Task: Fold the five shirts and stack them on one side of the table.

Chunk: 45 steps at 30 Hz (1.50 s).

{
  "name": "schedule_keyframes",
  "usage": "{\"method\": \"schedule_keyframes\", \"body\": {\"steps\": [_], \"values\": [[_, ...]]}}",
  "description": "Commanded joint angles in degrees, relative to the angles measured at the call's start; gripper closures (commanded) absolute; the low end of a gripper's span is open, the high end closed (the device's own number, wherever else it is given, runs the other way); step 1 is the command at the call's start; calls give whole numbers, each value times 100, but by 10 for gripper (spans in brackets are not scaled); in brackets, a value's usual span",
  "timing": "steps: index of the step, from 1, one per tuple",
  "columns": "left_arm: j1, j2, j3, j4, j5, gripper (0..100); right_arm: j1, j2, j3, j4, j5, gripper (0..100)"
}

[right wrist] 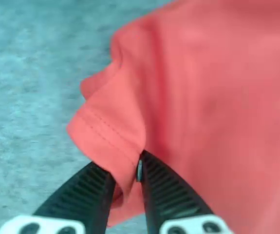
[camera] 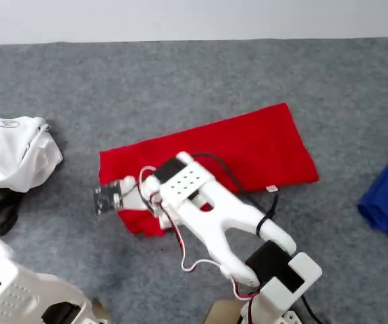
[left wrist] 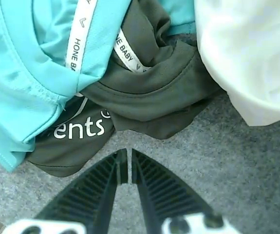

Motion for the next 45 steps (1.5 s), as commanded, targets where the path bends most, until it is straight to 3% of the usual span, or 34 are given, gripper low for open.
{"method": "schedule_keyframes", "body": {"steps": [1, 6, 21, 26, 30, 35, 45], "values": [[26, -26, -48, -158, 53, 967, 171, 295, -809, 22, 35, 988], [35, -26, -48, -158, 53, 967, 418, 1218, -1960, 57, 18, 988], [26, -18, -22, -246, 35, 967, 611, 3037, -5433, 1429, -53, 987], [26, -18, -22, -273, 35, 967, 611, 3345, -5679, 1464, -53, 973], [26, -18, -22, -273, 26, 967, 681, 3477, -5688, 1455, -70, 897], [26, -18, -22, -273, -149, 967, 919, 3495, -5705, 1182, -703, 816], [26, -18, -22, -246, -149, 967, 1165, 3327, -5705, 1341, -738, 815]]}}
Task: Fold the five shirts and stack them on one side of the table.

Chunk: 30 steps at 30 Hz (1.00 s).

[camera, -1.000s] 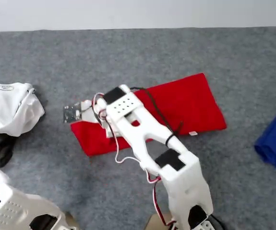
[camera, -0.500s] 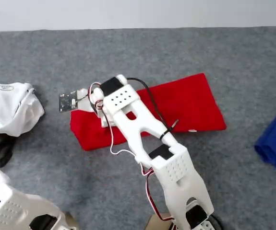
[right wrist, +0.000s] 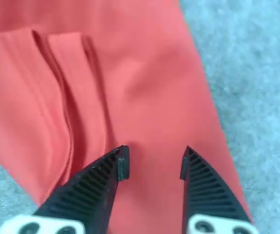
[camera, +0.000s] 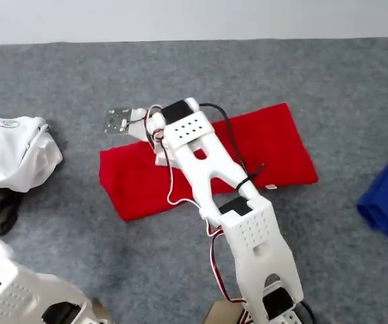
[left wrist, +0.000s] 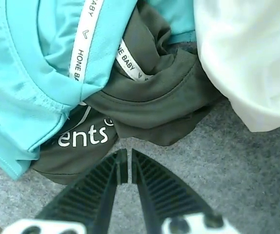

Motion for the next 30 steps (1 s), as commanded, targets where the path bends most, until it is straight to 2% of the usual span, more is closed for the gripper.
{"method": "schedule_keyframes", "body": {"steps": [1, 10, 16, 21, 30], "values": [[26, -18, -22, -62, -44, 967, 22, -470, -255, 224, -70, 815], [26, -53, -22, 44, -44, 967, 13, -1367, -255, 1349, -738, 885], [35, -26, -22, 26, -44, 967, -180, -1508, -255, 1974, -976, 887], [185, -26, -22, 62, -35, 967, -110, -1033, -220, 1974, -958, 887], [176, -35, -22, 62, -53, 967, 708, 163, -246, 1077, -932, 887]]}}
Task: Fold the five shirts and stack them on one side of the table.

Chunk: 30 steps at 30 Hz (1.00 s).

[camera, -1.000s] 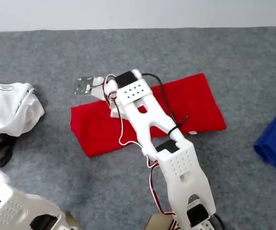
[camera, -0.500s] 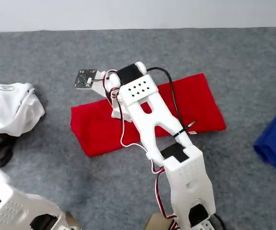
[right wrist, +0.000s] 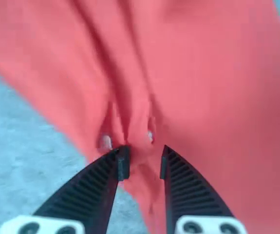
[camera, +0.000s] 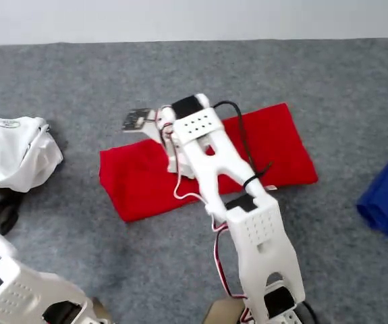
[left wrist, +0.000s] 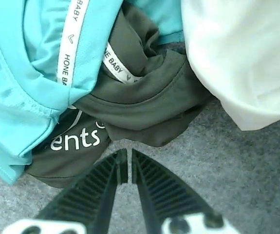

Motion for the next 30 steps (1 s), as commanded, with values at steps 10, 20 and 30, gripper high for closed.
{"method": "schedule_keyframes", "body": {"steps": [10, 20, 30], "values": [[26, -26, -22, 9, -44, 967, 40, -251, -703, -136, -9, 887], [35, -26, -22, 9, -44, 967, -514, -1182, -1380, 752, -290, 887], [35, -26, -22, 0, -149, 967, -602, -1270, -677, 752, -659, 887]]}}
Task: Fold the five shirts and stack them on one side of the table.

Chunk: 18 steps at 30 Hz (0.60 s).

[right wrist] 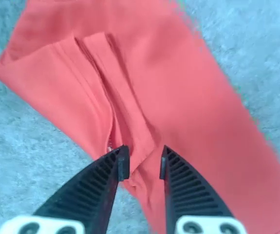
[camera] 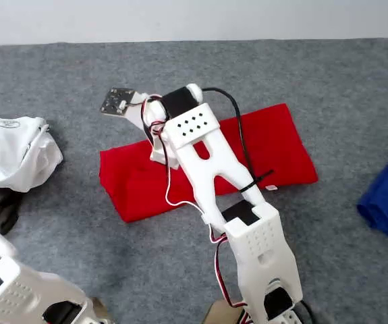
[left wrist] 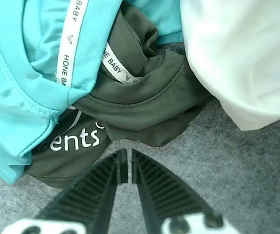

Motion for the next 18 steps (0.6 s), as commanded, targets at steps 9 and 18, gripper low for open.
{"method": "schedule_keyframes", "body": {"steps": [9, 18], "values": [[35, -26, -22, 9, -237, 967, -13, -374, 756, 224, -290, 887], [35, -26, -22, 35, -237, 967, 479, -57, 1618, -637, -360, 887]]}}
